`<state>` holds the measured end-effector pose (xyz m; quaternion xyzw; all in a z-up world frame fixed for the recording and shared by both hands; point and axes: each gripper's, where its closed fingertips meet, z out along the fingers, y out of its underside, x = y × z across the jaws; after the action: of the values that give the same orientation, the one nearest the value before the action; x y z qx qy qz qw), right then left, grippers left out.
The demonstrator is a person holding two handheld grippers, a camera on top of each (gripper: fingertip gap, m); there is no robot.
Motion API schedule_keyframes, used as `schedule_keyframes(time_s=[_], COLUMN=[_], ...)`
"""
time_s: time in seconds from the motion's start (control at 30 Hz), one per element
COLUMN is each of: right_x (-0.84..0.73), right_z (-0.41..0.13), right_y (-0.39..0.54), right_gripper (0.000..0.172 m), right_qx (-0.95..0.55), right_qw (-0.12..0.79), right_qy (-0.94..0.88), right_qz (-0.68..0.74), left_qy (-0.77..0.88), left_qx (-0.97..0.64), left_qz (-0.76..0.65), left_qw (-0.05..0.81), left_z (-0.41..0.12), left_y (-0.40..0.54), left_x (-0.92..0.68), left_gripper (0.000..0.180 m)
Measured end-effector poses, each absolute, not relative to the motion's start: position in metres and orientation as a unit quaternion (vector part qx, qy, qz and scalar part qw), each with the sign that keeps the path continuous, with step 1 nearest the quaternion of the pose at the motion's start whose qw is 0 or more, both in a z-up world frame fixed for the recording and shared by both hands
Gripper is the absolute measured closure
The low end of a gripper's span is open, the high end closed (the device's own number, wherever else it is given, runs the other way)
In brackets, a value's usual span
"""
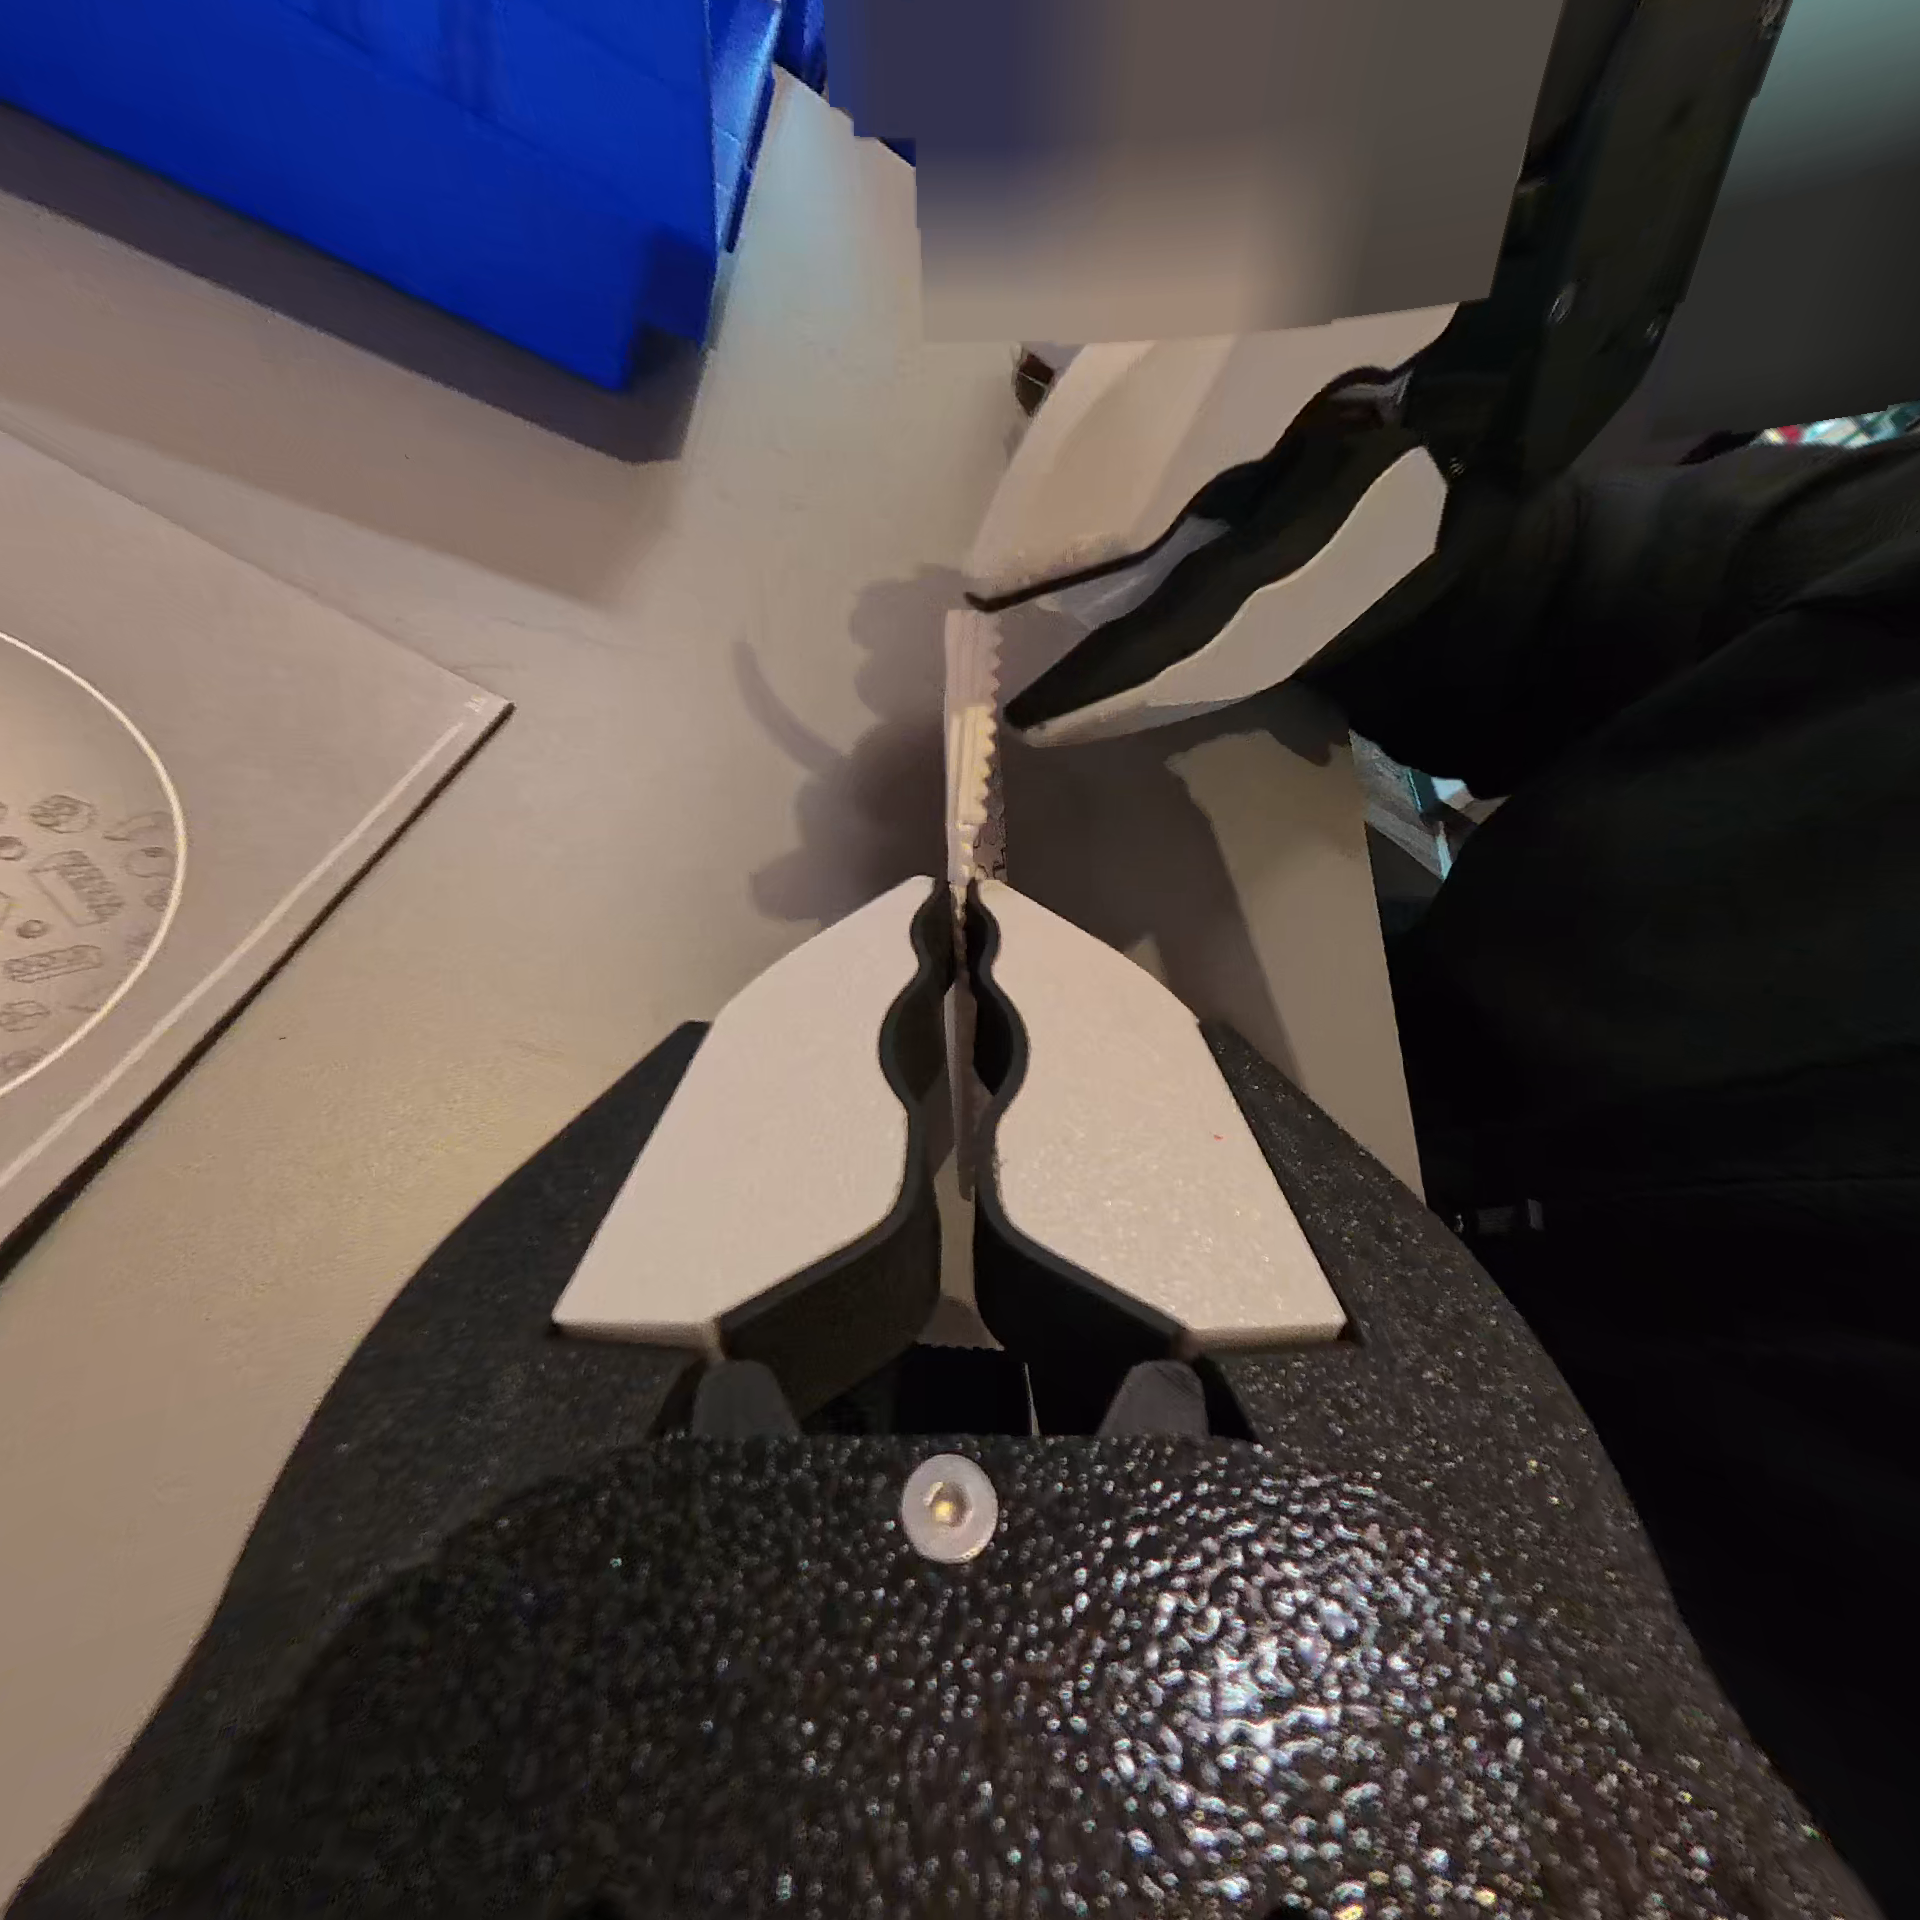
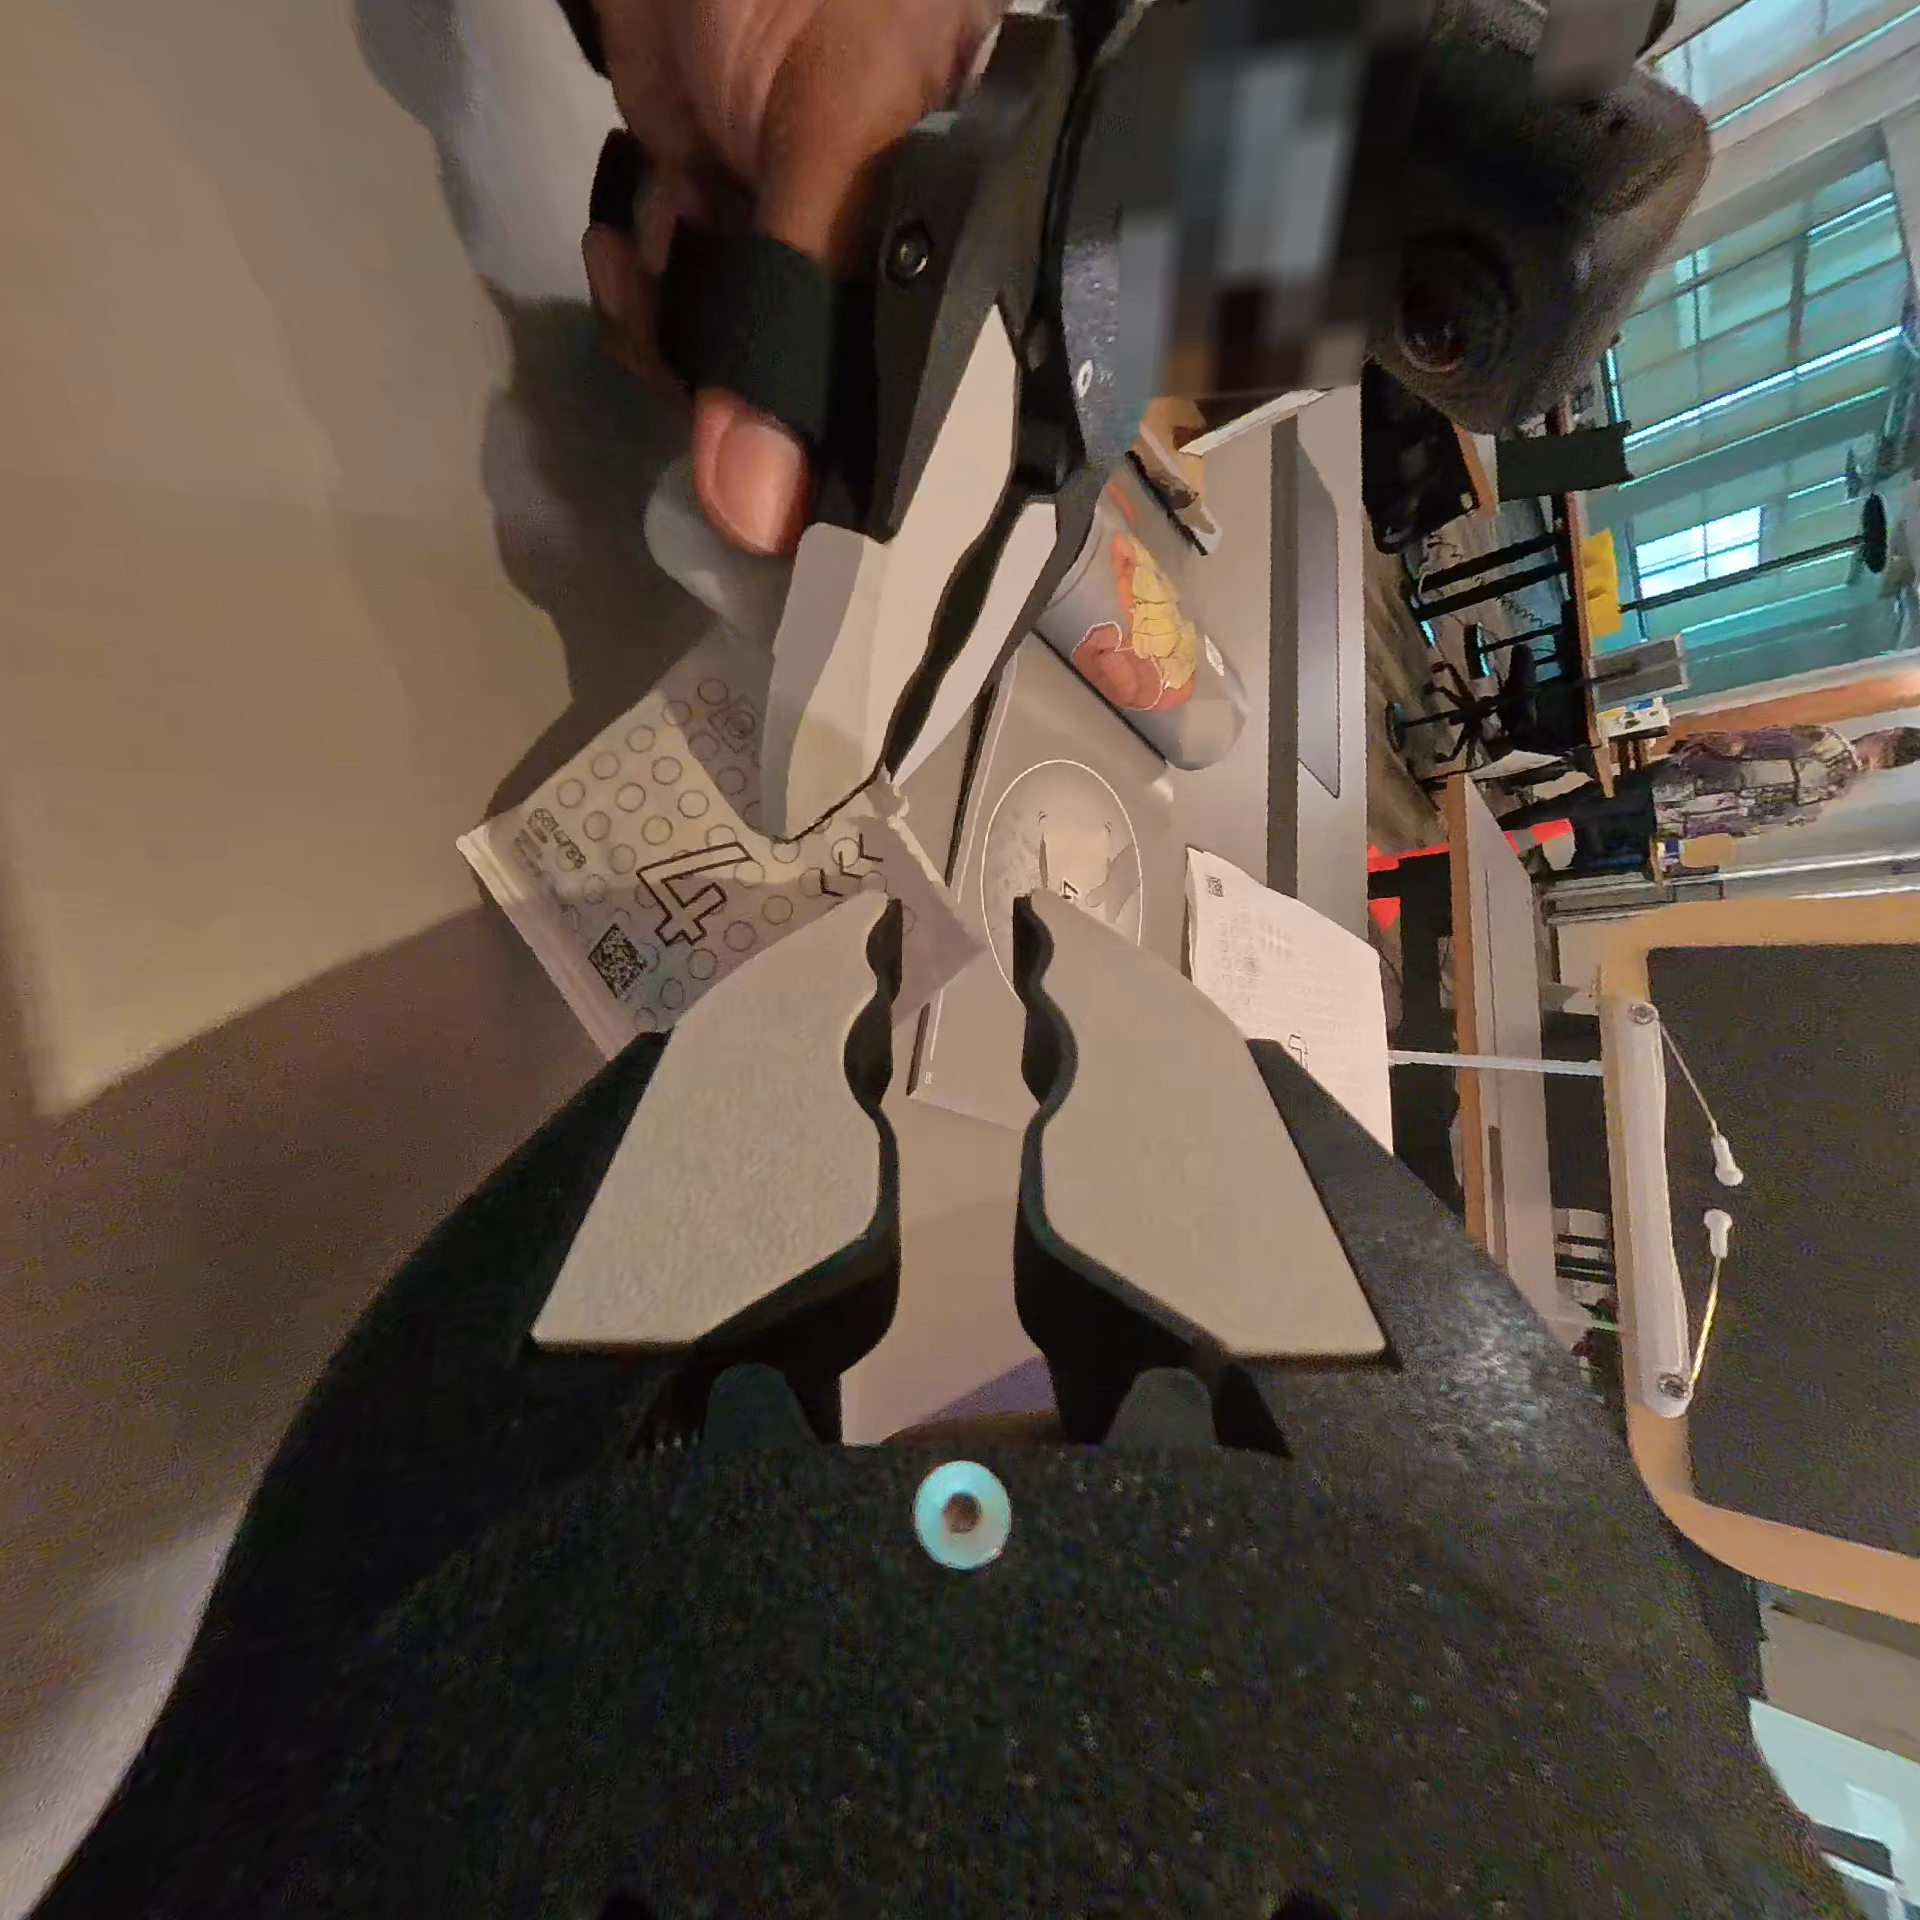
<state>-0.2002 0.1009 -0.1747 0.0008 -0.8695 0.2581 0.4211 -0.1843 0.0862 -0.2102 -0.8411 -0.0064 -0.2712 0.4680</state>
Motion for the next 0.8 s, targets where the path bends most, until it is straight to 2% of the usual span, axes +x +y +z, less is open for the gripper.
schedule_keyframes(time_s=[0.47,0.63,0.8], right_x=[-0.193,-0.194,-0.194], right_z=[-0.206,-0.212,-0.215], right_y=[0.091,0.09,0.094], right_gripper=[0.156,0.168,0.171], right_qx=[0.067,0.047,-0.009], right_qw=[0.31,0.274,0.24], right_qy=[-0.939,-0.952,-0.958], right_qz=[0.135,0.129,0.158], left_qy=[0.039,0.053,0.072], left_qx=[-0.87,-0.878,-0.876], left_qz=[-0.241,-0.222,-0.195], left_qw=[0.428,0.42,0.436], left_z=[-0.224,-0.23,-0.232], left_y=[0.082,0.081,0.085], left_x=[-0.174,-0.177,-0.181], left_gripper=[0.179,0.179,0.176])
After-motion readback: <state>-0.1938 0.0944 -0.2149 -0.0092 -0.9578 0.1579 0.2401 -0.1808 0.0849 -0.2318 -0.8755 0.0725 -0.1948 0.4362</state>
